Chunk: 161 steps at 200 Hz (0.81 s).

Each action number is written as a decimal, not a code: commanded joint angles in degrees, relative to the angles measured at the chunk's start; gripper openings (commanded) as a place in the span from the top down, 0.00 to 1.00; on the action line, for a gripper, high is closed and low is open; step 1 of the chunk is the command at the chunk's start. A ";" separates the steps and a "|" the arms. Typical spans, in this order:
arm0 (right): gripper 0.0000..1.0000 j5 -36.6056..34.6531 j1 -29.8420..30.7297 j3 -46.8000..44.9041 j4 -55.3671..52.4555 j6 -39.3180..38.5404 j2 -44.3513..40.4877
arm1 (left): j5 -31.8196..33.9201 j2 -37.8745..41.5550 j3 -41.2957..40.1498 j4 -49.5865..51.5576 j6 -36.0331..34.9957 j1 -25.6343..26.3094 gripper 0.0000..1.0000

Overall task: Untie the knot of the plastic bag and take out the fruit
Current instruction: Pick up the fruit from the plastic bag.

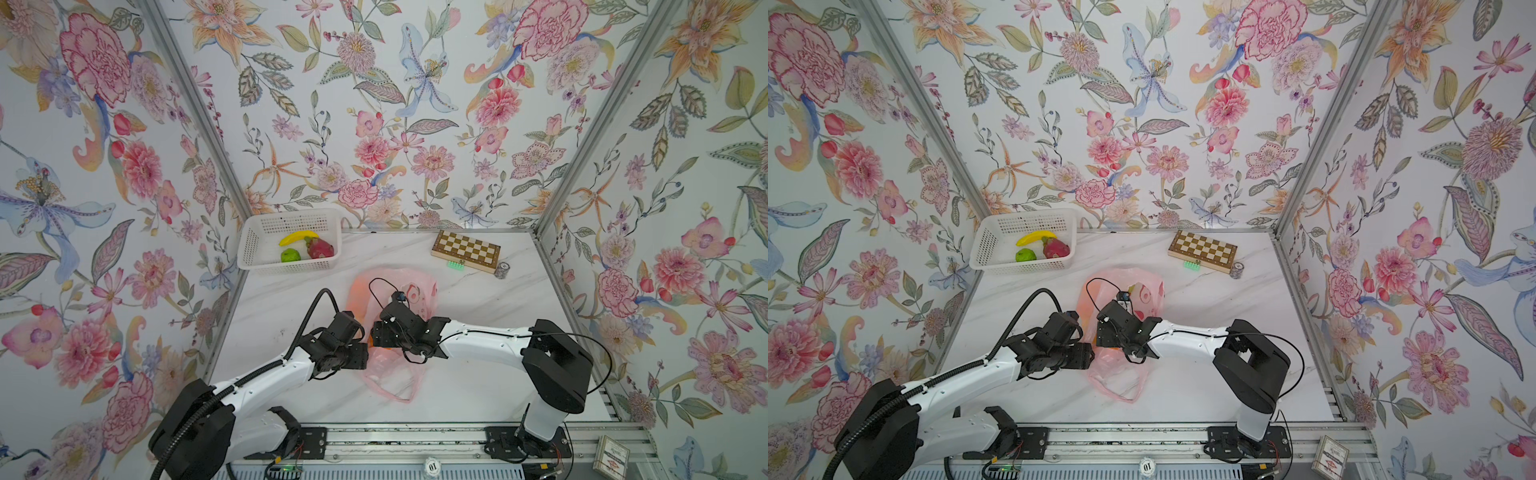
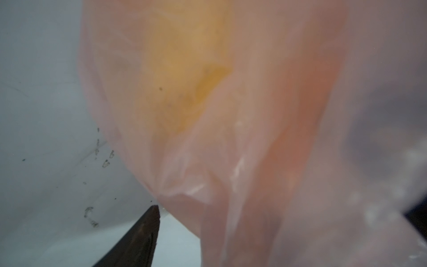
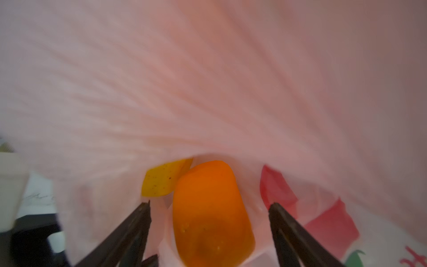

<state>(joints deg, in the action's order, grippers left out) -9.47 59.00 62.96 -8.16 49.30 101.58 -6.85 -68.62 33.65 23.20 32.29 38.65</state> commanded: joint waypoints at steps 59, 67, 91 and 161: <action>0.54 2.50 -0.39 1.04 0.52 -2.63 3.92 | 1.66 -0.22 -1.13 -0.65 0.95 0.64 0.29; 0.55 2.28 -0.39 0.88 0.43 -2.63 3.33 | 1.54 -0.28 -1.05 -0.79 0.93 0.64 0.29; 0.58 1.33 -0.20 0.16 -0.11 -2.62 0.82 | 1.62 -0.29 -0.50 -0.86 0.51 0.64 0.29; 0.57 1.78 -0.10 -3.40 0.62 -1.58 -9.84 | 2.46 1.81 1.36 -0.93 -1.88 0.66 0.27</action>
<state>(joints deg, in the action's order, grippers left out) -7.57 58.78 60.88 -7.88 47.22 95.39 -6.00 -68.53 33.23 22.20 32.38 38.70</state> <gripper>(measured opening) 0.464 0.721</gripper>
